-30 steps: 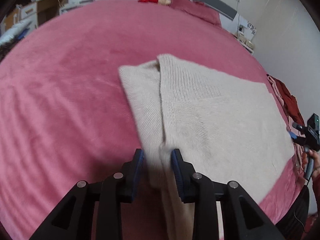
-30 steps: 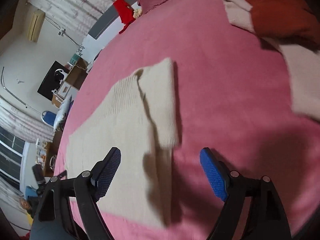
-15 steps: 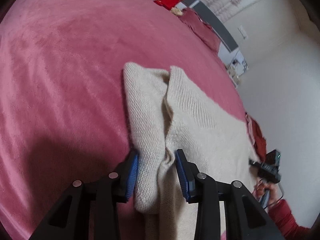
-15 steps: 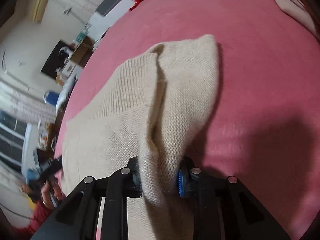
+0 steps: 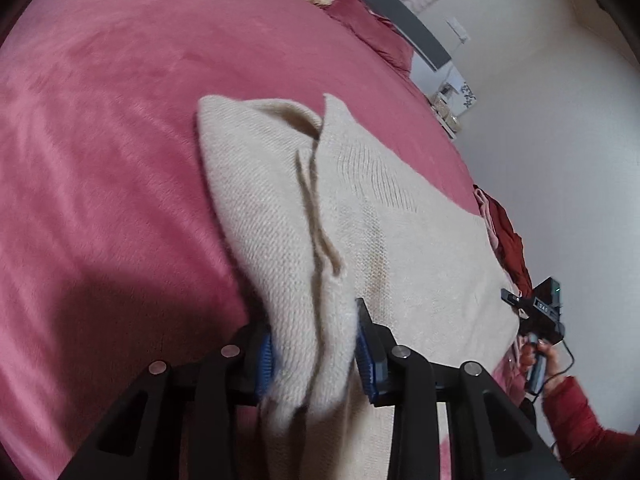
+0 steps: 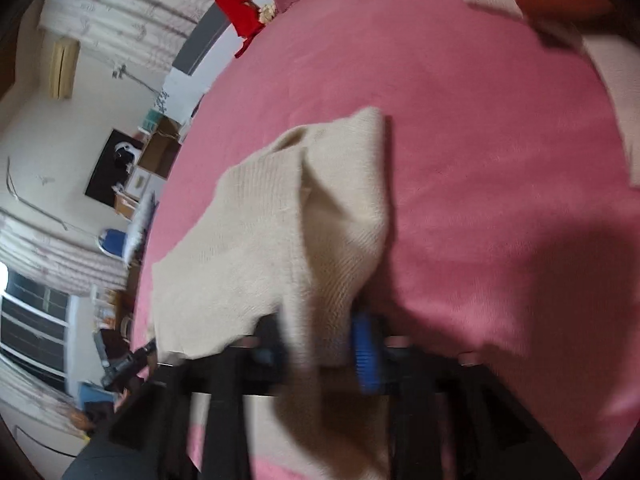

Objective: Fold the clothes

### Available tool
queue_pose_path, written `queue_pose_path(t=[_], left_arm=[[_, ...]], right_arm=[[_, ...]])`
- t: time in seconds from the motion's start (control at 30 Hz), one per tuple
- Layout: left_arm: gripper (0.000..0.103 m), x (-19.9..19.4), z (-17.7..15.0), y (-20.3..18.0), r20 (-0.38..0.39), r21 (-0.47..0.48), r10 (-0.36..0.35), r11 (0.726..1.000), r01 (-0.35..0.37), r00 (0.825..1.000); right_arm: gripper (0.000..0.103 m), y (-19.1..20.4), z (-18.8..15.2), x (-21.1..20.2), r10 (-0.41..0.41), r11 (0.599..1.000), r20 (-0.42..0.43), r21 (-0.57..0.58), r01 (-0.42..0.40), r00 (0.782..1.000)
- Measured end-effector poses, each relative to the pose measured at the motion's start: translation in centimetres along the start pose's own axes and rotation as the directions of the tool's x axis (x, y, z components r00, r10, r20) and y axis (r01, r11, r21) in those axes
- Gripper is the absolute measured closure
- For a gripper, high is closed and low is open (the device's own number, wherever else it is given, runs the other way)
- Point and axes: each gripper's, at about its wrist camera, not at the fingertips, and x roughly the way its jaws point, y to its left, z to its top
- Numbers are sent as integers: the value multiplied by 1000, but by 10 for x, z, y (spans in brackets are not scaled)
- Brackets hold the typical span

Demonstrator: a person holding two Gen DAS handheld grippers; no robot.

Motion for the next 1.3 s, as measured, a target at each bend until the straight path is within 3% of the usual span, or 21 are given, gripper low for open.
queue_pose_path(t=[0.07,0.1,0.2,0.27,0.4,0.43,0.47,0.5,0.53,0.57,0.6,0.67,0.9,1.0,1.03,1.07,1.13,1.2,1.27,1.3], left_arm=[[69,-2,-5,-2,-43,-13,-3,1000,2,999],[69,-4,-8,-3,-64,-20,-6,1000,4,998],[68,-5,-26,-5,-155,-33,-37,999,32,987],[65,-2,-35,-14,-181,7,-30,999,32,983],[53,-8,-50,-25,-158,128,37,992,-17,987],[53,-7,-52,-27,-163,140,43,990,-20,986],[54,-7,-54,-29,-183,149,43,989,-16,982],[55,-7,-54,-29,-210,147,35,989,-4,977],[61,-7,-52,-27,-245,129,21,992,11,969],[77,-8,-50,-24,-277,106,9,994,21,961],[82,-9,-48,-21,-308,83,-3,996,30,951],[87,-16,-46,-16,-334,60,-15,997,37,943],[92,-82,-71,20,-262,-3,-45,999,46,964],[94,-93,-79,1,-285,34,-62,997,75,956],[102,-99,-84,-2,-302,48,-66,995,84,951],[103,-104,-90,-5,-319,64,-59,994,84,946],[103,-108,-104,-2,-362,89,-17,995,53,932],[102,-106,-117,8,-395,106,40,994,2,918],[97,-105,-117,13,-361,131,99,990,-54,927],[95,-106,-114,14,-331,140,118,987,-75,936]], right_arm=[[37,-6,-5,-6,47,998,3,34,-47,999],[25,-8,-10,-11,65,997,-4,44,-65,998],[22,-11,-27,-23,102,995,-80,8,-102,992],[20,-8,-37,-21,127,990,-150,-41,-134,981],[17,22,-53,0,-13,974,-147,-226,-21,989],[26,28,-55,3,-26,972,-173,-236,-16,984],[42,33,-58,6,-39,969,-200,-246,-12,979],[92,39,-61,9,-52,967,-226,-256,-8,973],[89,42,-63,9,-48,967,-254,-253,-18,966],[90,45,-66,7,-33,967,-281,-250,-40,959],[90,52,-71,6,-34,962,-305,-269,-52,952],[90,56,-76,-4,-14,963,-313,-261,-72,950],[90,64,-67,-39,133,985,-238,-78,-155,962],[90,72,-76,-58,167,980,-239,-66,-187,956],[90,80,-81,-64,169,979,-243,-70,-191,955],[90,80,-88,-70,167,979,-249,-73,-191,954],[90,77,-101,-75,156,981,-266,-71,-181,951],[90,66,-112,-69,99,991,-284,-57,-119,954],[85,39,-115,-59,-51,999,-264,-21,47,963],[85,26,-111,-60,-75,997,-237,13,80,969]])
